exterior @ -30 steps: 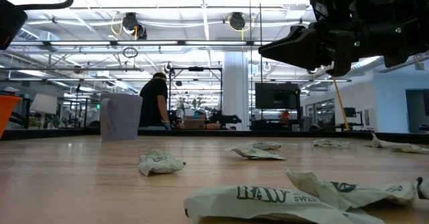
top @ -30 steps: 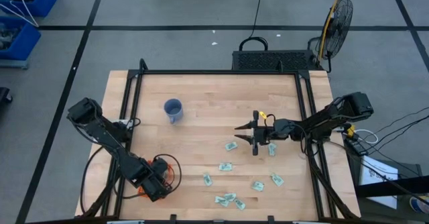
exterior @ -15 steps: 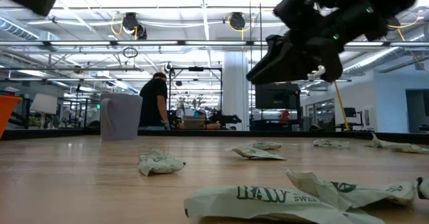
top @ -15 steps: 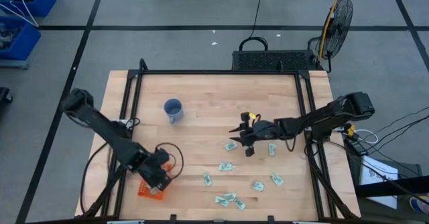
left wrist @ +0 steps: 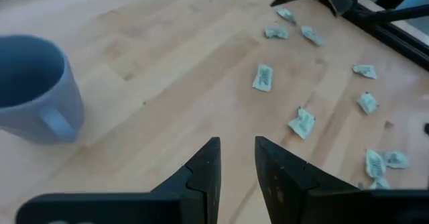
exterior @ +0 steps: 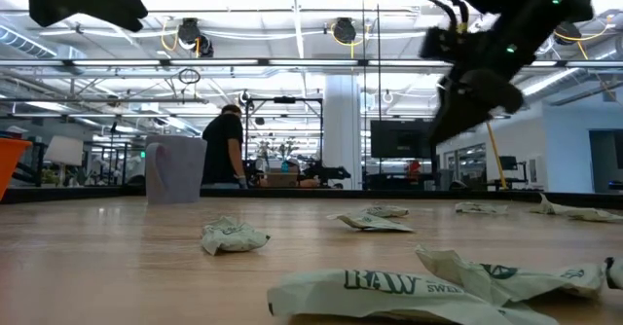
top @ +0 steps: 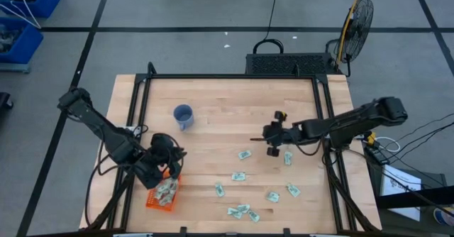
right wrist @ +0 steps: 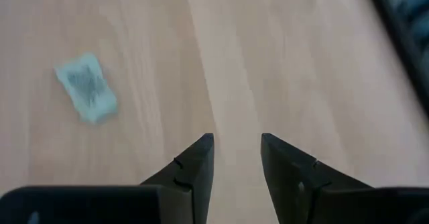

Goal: Pick and place Stevia / Truvia into bins
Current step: Put the stevia packet into the orange bin

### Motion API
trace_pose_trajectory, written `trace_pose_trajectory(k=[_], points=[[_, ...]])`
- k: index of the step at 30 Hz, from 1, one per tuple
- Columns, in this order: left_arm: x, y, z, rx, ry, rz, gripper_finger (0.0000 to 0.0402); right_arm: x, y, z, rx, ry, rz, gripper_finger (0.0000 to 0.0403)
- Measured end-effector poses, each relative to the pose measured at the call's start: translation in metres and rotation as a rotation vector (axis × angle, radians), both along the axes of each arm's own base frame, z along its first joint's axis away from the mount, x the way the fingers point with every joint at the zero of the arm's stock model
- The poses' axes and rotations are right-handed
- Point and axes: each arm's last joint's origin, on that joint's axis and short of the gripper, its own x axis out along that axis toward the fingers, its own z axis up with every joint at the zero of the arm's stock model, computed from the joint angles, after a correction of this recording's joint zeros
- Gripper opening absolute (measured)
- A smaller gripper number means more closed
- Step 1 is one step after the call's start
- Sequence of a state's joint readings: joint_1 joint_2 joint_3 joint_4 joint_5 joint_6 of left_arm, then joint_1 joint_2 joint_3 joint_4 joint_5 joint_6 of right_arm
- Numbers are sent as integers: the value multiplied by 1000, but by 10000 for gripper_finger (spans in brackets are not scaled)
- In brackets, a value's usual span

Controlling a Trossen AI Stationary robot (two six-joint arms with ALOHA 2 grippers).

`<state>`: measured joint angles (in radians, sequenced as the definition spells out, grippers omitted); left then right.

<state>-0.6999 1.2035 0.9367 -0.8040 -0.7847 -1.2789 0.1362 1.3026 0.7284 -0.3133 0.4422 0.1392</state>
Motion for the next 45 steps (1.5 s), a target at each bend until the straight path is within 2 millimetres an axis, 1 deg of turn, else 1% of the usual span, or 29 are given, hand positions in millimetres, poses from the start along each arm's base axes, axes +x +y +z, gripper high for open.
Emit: trace_pose_trajectory(k=[3, 5, 9, 15, 19, 23, 27, 32, 38, 41, 45], points=[[2, 2, 0, 23, 8, -5, 97, -15, 4, -8, 39, 125, -80, 116], [3, 4, 0, 43, 16, -9, 97, -23, 6, -12, 76, 170, -160, 116], [5, 8, 0, 86, 33, -23, 97, -32, 11, -15, 129, 195, -283, 116], [8, 12, 0, 112, 48, -24, 97, -38, 16, -16, 161, 199, -368, 116], [8, 12, 0, 107, 53, -27, 97, -43, 18, -22, 175, 198, -408, 116], [8, 12, 0, 108, 53, -27, 97, -53, 17, -33, 175, 219, -453, 116], [8, 12, 0, 108, 54, -28, 97, -61, 15, -42, 158, 252, -460, 116], [8, 12, 0, 108, 54, -28, 97, -65, 13, -48, 165, 255, -494, 116], [8, 12, 0, 107, 54, -28, 97, -73, 13, -56, 214, 275, -545, 115], [8, 12, 0, 107, 54, -28, 97, -75, 12, -59, 214, 273, -545, 104], [8, 12, 0, 107, 54, -29, 97, -75, 12, -62, 210, 275, -507, 68]])
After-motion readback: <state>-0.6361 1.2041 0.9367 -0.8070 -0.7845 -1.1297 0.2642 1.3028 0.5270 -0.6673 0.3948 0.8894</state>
